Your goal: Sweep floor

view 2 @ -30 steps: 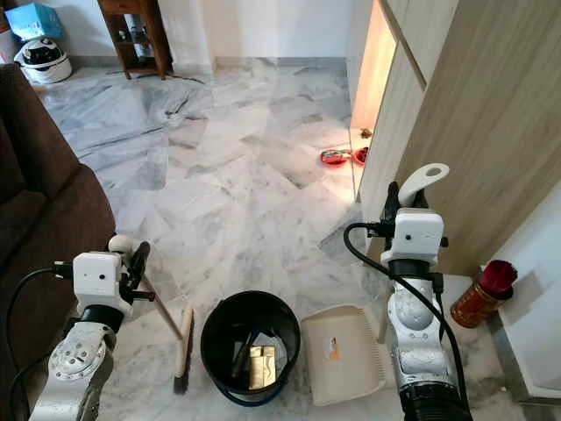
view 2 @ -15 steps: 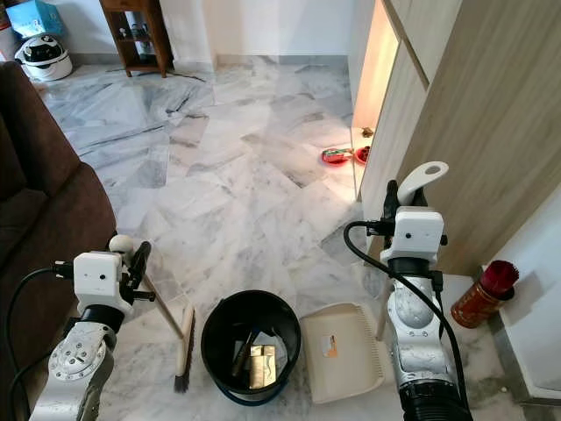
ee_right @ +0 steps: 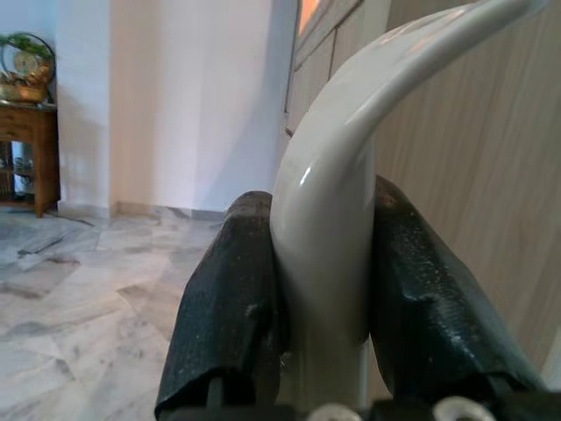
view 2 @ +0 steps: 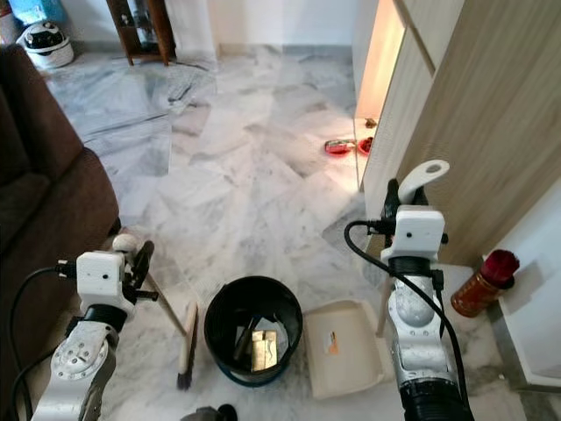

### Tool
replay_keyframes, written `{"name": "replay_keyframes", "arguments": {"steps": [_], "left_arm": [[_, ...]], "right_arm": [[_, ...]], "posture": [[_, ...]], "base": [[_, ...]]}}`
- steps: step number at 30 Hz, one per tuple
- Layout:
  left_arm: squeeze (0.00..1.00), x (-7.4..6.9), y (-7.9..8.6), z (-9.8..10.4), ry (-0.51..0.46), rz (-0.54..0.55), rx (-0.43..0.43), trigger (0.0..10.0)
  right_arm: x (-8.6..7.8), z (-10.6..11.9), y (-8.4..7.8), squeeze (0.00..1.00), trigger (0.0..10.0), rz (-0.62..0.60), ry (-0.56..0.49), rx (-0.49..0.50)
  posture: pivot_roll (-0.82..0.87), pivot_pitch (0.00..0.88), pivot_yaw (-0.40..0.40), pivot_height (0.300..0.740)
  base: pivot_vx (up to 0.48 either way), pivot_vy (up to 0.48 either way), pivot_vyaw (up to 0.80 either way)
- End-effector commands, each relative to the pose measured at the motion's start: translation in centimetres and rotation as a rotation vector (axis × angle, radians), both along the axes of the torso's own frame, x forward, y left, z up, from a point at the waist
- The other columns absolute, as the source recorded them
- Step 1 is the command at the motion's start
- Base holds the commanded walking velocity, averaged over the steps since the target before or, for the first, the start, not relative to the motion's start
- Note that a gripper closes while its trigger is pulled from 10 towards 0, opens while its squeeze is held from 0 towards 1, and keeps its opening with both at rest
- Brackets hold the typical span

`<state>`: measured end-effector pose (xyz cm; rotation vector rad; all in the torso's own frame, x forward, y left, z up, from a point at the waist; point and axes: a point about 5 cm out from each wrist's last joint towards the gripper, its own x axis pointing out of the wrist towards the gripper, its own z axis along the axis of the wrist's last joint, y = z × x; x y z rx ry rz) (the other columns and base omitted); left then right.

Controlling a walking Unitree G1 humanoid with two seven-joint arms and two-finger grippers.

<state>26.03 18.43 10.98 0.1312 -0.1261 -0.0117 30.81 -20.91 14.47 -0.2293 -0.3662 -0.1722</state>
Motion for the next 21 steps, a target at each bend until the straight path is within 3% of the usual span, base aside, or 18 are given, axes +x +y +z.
{"name": "replay_keyframes", "arguments": {"steps": [1,21], "left_arm": [[0.00,0.00,0.14,0.68,-0.043,0.000,0.010,10.0],[0.00,-0.04,0.07,0.63,-0.044,0.005,0.005,10.0]], "right_arm": [[0.22,0.91,0.11,0.00,10.0,0.011,-0.042,-0.007],[0.35,0.88,0.51,0.00,10.0,0.023,-0.043,-0.004]], "posture": [[0.02,0.066,0.038,0.740],[0.02,0.077,0.035,0.740]], "base": [[-0.277,0.000,0.00],[-0.273,0.000,0.00]]}}
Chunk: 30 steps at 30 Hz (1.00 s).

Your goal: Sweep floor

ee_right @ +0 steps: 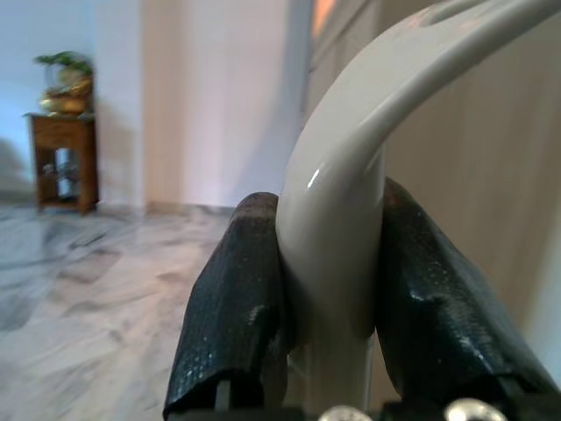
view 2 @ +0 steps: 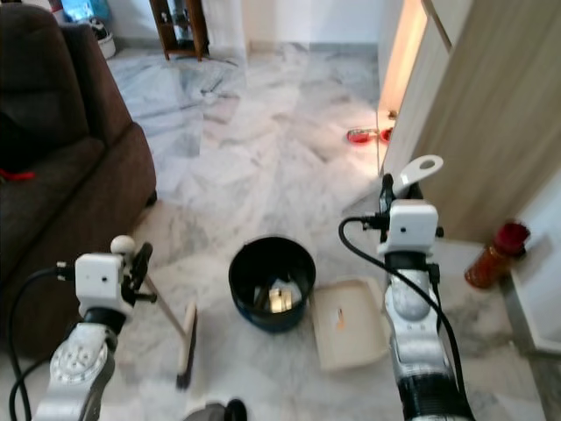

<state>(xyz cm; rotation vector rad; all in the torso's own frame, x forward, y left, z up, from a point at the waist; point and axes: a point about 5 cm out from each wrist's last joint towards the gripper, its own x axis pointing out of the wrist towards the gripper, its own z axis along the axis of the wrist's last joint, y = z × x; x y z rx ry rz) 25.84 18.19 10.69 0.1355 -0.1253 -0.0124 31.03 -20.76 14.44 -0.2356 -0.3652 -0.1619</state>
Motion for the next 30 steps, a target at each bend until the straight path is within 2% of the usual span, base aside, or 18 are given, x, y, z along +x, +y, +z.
{"name": "replay_keyframes", "arguments": {"steps": [1,22,30], "left_arm": [[0.00,0.1,0.3,0.9,-0.045,0.006,0.001,10.0],[0.00,0.5,0.1,1.1,-0.056,0.004,-0.005,10.0],[0.00,1.4,0.1,1.1,-0.056,-0.004,-0.006,10.0]], "right_arm": [[0.1,0.9,0.4,0.00,10.0,0.015,-0.046,0.005],[0.2,1.1,0.7,0.00,10.0,0.024,-0.051,0.006],[0.0,1.1,0.8,0.00,10.0,0.013,-0.056,0.010]], "posture": [[0.03,0.077,0.036,0.740],[0.00,0.094,0.029,0.740],[-0.05,0.077,0.046,0.740]], "base": [[-0.274,0.000,0.00],[-0.274,0.000,0.00],[0.000,0.000,0.00]]}}
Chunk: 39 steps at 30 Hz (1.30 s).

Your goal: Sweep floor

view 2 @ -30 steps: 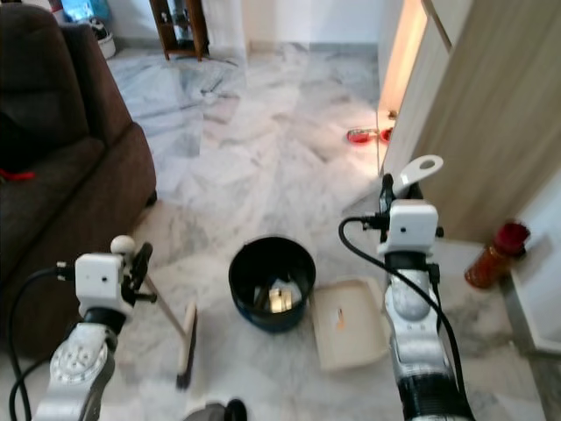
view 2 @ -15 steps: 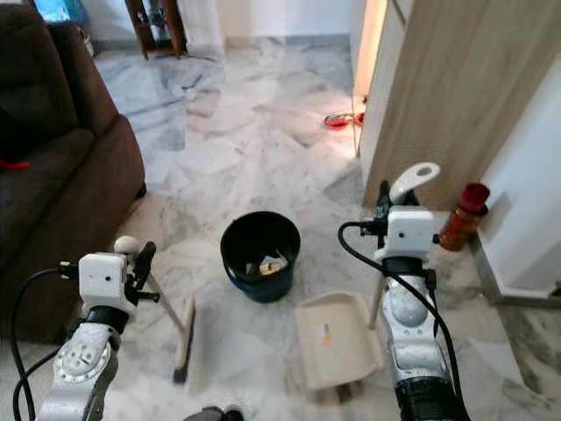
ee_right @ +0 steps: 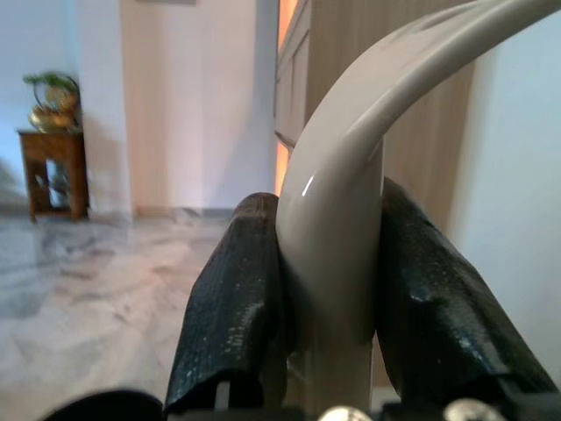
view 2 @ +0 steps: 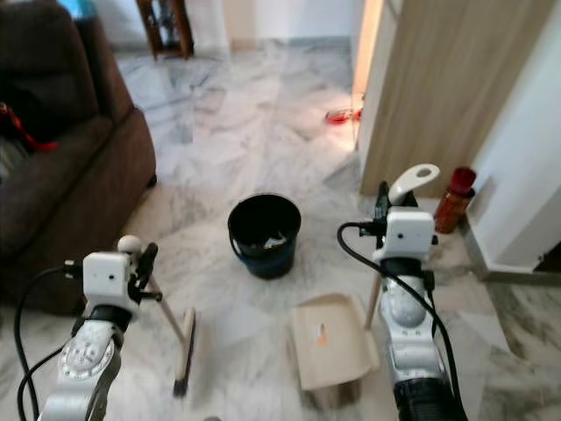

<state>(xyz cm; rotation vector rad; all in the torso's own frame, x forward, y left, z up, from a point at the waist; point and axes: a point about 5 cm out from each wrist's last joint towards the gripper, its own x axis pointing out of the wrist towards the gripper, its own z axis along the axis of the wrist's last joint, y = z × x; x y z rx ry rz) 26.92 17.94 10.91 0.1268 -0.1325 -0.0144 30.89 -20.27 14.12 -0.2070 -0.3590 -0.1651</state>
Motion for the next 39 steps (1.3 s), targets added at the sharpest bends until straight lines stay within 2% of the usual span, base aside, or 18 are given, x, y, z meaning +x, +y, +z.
{"name": "replay_keyframes", "arguments": {"steps": [1,9,23,39], "left_arm": [[0.00,0.30,0.31,0.86,-0.049,-0.001,0.002,10.0],[0.00,0.93,0.32,1.11,-0.057,-0.021,0.006,10.0],[0.00,1.20,0.22,1.13,-0.061,-0.032,0.004,10.0],[0.00,1.23,0.30,1.07,-0.065,-0.027,0.001,10.0]], "right_arm": [[0.15,1.40,0.29,0.00,10.0,0.011,-0.060,-0.019],[0.02,1.31,0.58,0.00,10.0,0.002,-0.064,-0.008],[0.13,1.32,1.15,0.00,10.0,0.014,-0.060,0.003],[0.33,1.09,1.19,0.00,10.0,0.011,-0.032,0.002]], "posture": [[-0.05,0.077,0.046,0.740],[-0.06,0.054,0.067,0.740],[-0.06,0.058,0.074,0.740],[-0.06,0.059,0.073,0.740]], "base": [[0.000,0.000,0.00],[0.000,0.000,0.00],[0.000,0.000,0.00],[0.000,0.000,-0.79]]}}
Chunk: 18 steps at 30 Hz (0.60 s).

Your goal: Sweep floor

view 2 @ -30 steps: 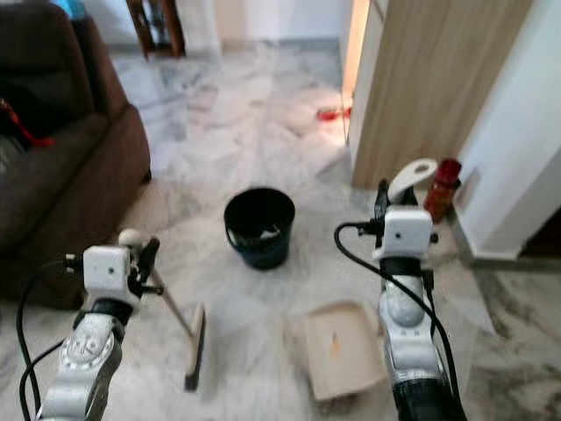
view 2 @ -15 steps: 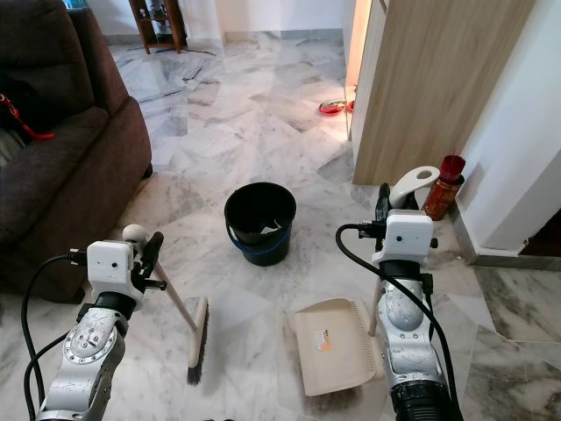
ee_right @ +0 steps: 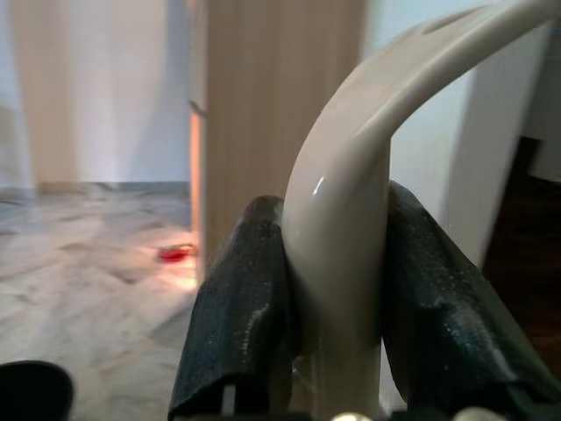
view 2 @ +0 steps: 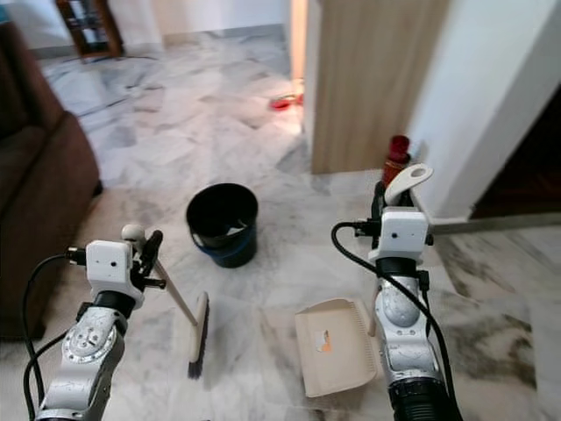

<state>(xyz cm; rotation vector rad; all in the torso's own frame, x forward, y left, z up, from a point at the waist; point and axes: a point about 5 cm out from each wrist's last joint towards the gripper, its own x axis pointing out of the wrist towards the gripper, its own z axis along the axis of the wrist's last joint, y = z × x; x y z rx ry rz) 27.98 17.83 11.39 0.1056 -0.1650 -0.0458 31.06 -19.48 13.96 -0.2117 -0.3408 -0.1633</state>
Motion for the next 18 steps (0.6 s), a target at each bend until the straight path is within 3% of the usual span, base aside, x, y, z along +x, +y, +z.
{"name": "replay_keyframes", "arguments": {"steps": [1,18], "left_arm": [[0.00,0.17,0.41,0.58,-0.035,0.009,0.020,10.0],[0.00,0.78,0.28,1.17,-0.051,0.006,0.027,10.0]], "right_arm": [[0.16,1.24,0.40,0.00,10.0,0.012,-0.050,0.005],[0.30,1.74,0.05,0.00,10.0,-0.002,-0.055,0.007]], "posture": [[-0.06,0.059,0.073,0.740],[-0.02,0.084,0.084,0.740]], "base": [[0.000,0.000,-0.80],[0.000,0.000,-0.80]]}}
